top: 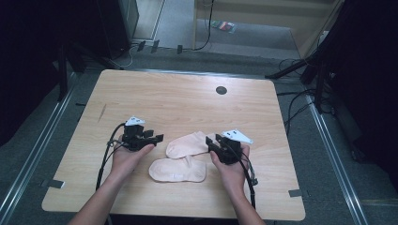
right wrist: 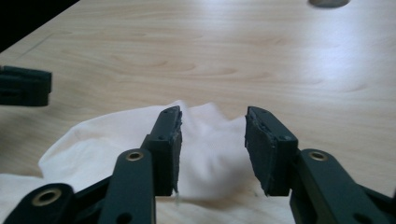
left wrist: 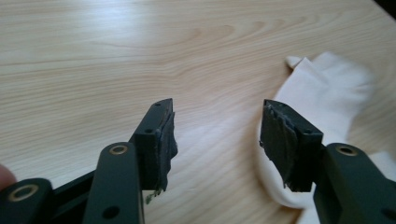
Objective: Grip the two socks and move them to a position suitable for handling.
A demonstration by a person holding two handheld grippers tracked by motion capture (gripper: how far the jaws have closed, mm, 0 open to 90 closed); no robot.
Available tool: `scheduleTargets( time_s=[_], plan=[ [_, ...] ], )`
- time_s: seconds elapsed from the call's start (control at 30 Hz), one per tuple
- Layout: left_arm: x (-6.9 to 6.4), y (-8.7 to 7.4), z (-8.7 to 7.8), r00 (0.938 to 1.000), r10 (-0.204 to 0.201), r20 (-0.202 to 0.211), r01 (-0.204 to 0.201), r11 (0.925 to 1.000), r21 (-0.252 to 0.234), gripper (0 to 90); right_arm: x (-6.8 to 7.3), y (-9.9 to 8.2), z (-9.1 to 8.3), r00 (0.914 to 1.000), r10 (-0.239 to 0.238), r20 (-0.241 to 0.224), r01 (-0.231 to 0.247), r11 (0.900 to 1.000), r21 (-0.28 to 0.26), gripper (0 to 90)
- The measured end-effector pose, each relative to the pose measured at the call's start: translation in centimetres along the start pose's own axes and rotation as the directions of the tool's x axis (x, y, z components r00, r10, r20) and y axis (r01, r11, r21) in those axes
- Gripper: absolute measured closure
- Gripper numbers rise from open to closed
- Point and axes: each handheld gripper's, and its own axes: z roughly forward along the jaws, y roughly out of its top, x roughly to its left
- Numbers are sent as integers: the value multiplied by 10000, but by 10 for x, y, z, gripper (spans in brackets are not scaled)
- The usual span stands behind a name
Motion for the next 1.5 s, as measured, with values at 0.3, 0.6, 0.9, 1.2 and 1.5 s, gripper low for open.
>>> scheduleTargets(
  time_s=[0.3,0.6,0.9,1.2,1.5],
  plan=[
    [-19,-6,20,9982,-20,592,-52,9927,1209,426,-23,10,30,9964,-741,418,684,9899,1241,531],
    [-25,-8,24,9987,498,-56,-483,9873,1516,601,-25,-1,48,9909,-1288,395,1185,9728,1989,550],
    [-25,-11,28,9962,789,-376,-717,9839,1639,755,-16,-7,50,9794,-1974,418,1851,9615,2030,617],
    [-24,-11,27,9947,994,-272,-941,9837,1530,900,-10,-13,46,9789,-2046,-9,2013,9622,1834,850],
    [-26,-6,10,9934,1119,-237,-1105,9923,553,900,-9,-12,37,9869,-1604,-149,1610,9779,1335,882]
  ],
)
